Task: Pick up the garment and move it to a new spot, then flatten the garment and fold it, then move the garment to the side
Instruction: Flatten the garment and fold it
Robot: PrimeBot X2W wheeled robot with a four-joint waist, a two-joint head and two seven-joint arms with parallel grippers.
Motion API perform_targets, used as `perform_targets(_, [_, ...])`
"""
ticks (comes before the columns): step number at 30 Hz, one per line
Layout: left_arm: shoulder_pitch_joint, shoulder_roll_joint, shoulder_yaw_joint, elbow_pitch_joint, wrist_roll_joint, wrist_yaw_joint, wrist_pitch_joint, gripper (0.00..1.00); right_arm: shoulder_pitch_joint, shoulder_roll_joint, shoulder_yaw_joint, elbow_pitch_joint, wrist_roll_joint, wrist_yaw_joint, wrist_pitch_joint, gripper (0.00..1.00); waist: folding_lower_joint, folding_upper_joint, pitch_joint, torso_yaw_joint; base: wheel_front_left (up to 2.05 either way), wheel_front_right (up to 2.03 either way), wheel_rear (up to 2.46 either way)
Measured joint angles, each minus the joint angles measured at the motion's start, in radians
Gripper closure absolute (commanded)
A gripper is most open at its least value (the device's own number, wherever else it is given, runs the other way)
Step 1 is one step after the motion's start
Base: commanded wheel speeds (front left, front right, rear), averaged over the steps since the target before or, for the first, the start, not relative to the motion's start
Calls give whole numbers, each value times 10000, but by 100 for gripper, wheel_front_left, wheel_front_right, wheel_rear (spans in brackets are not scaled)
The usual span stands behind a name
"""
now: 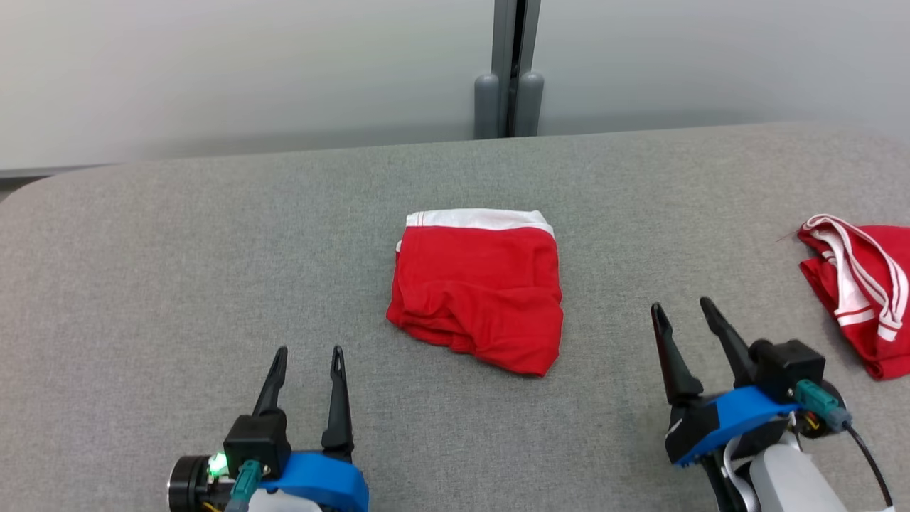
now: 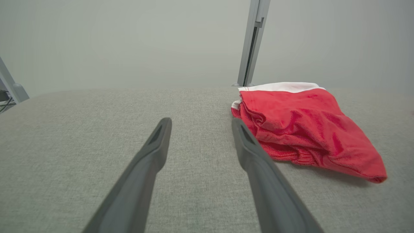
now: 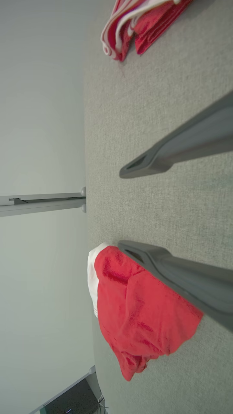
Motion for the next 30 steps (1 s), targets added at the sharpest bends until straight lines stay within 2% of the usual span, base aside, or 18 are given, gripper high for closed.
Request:
perform_targets(9, [605,0,88,-17,-144,-128,0,0,591,165,15,245,-151,0,0,0,-1,0,-488,-159,0,0,0])
perform_targets(24, [508,-2,-205,-107,-453,-173,0,0,372,81,376,274,52,0,0,1,0,0,-128,101,0,0,0])
perform_targets(25, [483,0,-249,-113,-487,-171,0,0,241,0,464,263,88,0,0,54,0,0,-64,152,0,0,0])
perform_targets(26, [449,0,-291,-117,-510,-151,0,0,89,-90,573,251,150,0,0,83,0,0,4,207,0,0,0])
perform_targets(27, [391,0,-359,-125,-518,-138,0,0,-74,-194,688,242,205,0,0,100,0,0,74,273,0,0,0])
perform_targets(30, [190,0,-625,-159,-619,-92,0,0,-676,-541,1197,295,324,0,0,100,0,0,305,524,0,0,0])
